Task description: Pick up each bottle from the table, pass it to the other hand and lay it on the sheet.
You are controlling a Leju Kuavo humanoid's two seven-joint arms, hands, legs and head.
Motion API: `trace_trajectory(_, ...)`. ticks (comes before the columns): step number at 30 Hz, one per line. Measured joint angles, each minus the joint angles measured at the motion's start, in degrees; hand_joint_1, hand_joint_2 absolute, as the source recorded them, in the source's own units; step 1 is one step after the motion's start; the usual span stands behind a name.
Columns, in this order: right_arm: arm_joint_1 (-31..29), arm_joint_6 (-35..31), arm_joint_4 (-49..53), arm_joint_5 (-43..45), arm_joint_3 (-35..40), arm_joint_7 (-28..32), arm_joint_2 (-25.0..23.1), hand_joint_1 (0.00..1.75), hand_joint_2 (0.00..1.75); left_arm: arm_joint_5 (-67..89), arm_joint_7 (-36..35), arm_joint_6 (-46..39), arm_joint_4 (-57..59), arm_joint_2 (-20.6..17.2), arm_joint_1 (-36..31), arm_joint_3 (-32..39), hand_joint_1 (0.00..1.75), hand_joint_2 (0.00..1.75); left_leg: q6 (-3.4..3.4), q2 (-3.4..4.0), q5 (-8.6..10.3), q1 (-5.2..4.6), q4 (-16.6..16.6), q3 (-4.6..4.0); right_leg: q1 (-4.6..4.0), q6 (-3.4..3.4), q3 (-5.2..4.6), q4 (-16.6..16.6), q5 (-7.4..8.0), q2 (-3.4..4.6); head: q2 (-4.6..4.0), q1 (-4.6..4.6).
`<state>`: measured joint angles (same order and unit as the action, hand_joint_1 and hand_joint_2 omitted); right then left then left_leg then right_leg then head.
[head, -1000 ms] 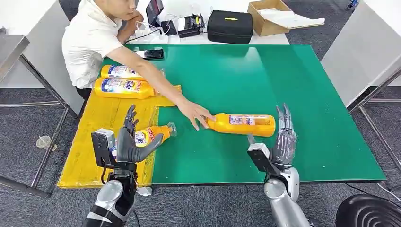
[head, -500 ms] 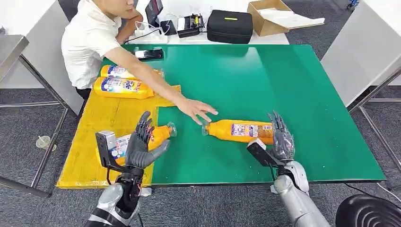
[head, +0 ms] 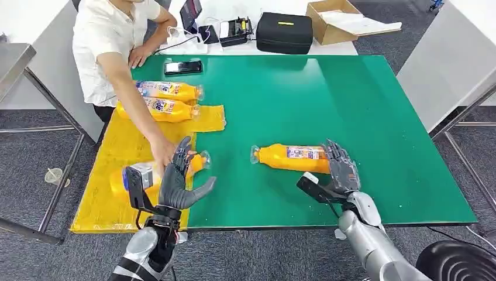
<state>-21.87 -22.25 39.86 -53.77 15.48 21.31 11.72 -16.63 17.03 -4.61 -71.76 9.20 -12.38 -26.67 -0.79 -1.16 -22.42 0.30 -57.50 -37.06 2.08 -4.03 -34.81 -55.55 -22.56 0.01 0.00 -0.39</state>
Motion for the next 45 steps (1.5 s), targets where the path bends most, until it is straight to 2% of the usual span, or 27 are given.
trace_trajectory(8,-2.9,-0.4,-3.9,-4.1,2.7,-2.0,0.2,0.0,1.75,2.3,0.8,-0.6,0.0,0.4,-0.6,-0.5,0.0,1.75,0.0,0.02,0.0,0.01,0.0,0.0,-0.01,0.0,0.0,0.0,0.0,0.01,0.0,0.0)
trace_trajectory(14,-6.4,0.6,-6.9,-9.9,6.1,-7.3,0.2,0.0,1.75,3.2,0.8,-0.5,0.0,0.8,-0.7,-0.5,0.0,1.75,0.0,0.07,0.01,0.01,0.0,0.05,0.0,0.01,0.02,0.0,0.01,0.02,0.0,0.0)
trace_trajectory(26,-9.5,1.9,-8.9,-13.0,10.4,-9.7,0.1,0.0,1.75,4.7,0.7,-0.5,0.0,0.8,-0.8,-0.4,0.0,1.75,0.0,0.06,0.01,0.01,0.0,0.06,-0.01,0.01,0.04,0.0,0.01,0.02,0.0,0.0)
trace_trajectory(34,-11.6,10.8,-9.9,-10.7,10.8,-13.2,0.0,0.0,1.75,3.2,-1.4,1.4,-0.4,0.8,-0.8,-0.4,0.0,1.75,0.0,0.13,0.0,0.01,0.0,0.2,-0.01,0.01,0.13,0.0,0.01,0.03,0.0,0.0)
trace_trajectory(42,-12.6,12.0,-11.4,-10.4,11.1,-13.5,0.0,0.02,1.75,3.0,-1.5,1.4,-0.3,0.8,-0.8,-0.4,0.0,1.75,-0.04,0.04,0.04,0.0,0.0,0.35,0.0,0.01,0.33,0.0,0.01,0.01,0.0,0.0)
trace_trajectory(43,-12.7,12.4,-11.5,-10.3,11.1,-13.6,0.0,1.48,1.75,3.0,-1.5,1.4,-0.3,0.8,-0.8,-0.4,0.0,1.75,-0.04,0.03,0.04,0.0,0.0,0.36,0.0,0.01,0.34,0.0,0.01,0.01,0.0,0.0)
trace_trajectory(44,-12.8,13.1,-11.6,-10.1,11.1,-13.9,0.0,1.75,1.75,3.0,-1.5,1.4,-0.3,0.8,-0.8,-0.4,0.0,1.75,-0.04,0.04,0.04,0.0,0.0,0.37,0.0,0.01,0.35,0.0,0.01,0.01,0.0,0.0)
trace_trajectory(45,-13.1,14.9,-11.8,-9.8,11.1,-14.5,0.0,1.75,1.75,3.1,-1.6,1.4,-0.2,0.8,-0.8,-0.4,0.0,1.75,-0.04,0.06,0.04,0.0,0.0,0.41,0.0,0.01,0.37,0.0,0.01,0.02,0.0,0.0)
